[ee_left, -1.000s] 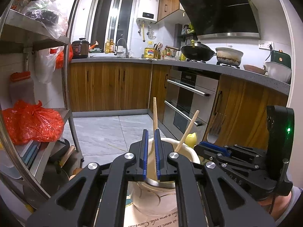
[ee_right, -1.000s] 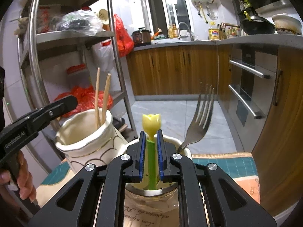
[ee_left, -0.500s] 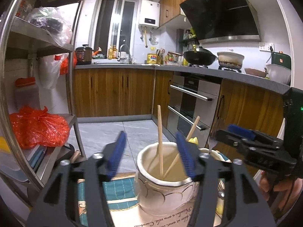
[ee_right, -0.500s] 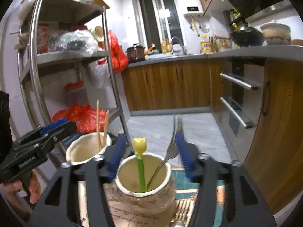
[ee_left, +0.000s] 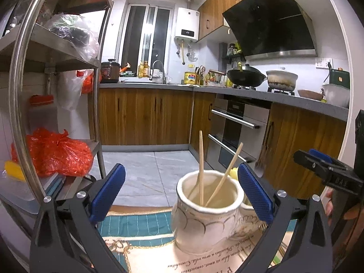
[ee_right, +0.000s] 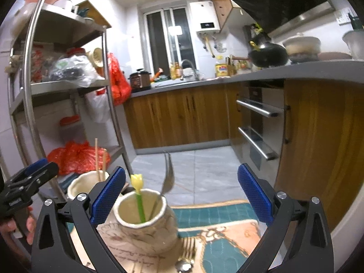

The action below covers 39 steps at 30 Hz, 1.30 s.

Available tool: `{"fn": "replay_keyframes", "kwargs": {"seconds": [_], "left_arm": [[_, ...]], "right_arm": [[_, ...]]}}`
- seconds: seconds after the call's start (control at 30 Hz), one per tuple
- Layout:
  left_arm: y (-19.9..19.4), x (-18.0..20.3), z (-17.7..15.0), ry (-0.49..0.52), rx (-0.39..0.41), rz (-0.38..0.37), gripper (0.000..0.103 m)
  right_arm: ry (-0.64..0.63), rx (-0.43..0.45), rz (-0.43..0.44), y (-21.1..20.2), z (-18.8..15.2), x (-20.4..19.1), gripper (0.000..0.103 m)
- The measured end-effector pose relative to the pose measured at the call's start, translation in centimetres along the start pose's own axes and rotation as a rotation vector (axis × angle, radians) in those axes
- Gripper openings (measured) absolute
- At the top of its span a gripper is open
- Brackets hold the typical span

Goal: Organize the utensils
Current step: 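Release the chopstick into the tall vase while the right gripper releases the spoon in the short one, then withdraw both open grippers back over the remaining utensils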

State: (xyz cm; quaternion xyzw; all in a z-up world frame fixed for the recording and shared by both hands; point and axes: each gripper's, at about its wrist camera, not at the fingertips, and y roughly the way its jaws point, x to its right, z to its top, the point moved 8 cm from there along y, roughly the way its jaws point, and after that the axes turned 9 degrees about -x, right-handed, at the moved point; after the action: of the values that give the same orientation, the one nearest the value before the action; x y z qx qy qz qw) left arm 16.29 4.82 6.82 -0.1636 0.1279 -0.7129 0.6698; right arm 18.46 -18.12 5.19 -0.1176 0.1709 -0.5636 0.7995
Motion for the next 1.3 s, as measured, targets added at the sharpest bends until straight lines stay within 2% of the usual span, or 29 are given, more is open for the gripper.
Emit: {"fn": "replay_keyframes", "kwargs": {"seconds": [0.4, 0.63, 0.73, 0.87, 1.03, 1.13, 1.3], "left_arm": [[-1.6, 2.1, -2.6, 0.059, -0.061, -0.035, 0.097], [-1.7, 3.8, -5.5, 0.088, -0.145, -0.064, 0.097], [-1.5, 4.5, -7.4, 0.075, -0.197, -0.068, 0.097], [-0.6, 6.1, -10.6, 0.081, -0.312, -0.077, 0.097], [0.1, 8.0, -13.4, 0.158, -0.407, -0.012, 0.097], [0.6, 8.6, -14.8, 0.156, -0.477, -0.022, 0.097], [1.3, 8.8, -16.0, 0.185, -0.518, 0.021, 0.096]], "right_arm": [[0.012, -0.097, -0.039, -1.1, -2.9, 2.5, 0.098], [-0.013, -0.157, -0.051, -1.9, -5.5, 3.1, 0.098], [-0.015, -0.18, -0.047, -2.3, -6.4, 3.3, 0.098], [-0.021, -0.221, -0.04, -2.6, -7.8, 3.3, 0.098], [-0.013, -0.272, -0.039, -2.8, -9.4, 3.5, 0.098], [-0.006, -0.284, -0.037, -3.1, -10.0, 3.5, 0.098], [-0.003, -0.317, -0.066, -2.9, -10.8, 4.0, 0.098]]}}
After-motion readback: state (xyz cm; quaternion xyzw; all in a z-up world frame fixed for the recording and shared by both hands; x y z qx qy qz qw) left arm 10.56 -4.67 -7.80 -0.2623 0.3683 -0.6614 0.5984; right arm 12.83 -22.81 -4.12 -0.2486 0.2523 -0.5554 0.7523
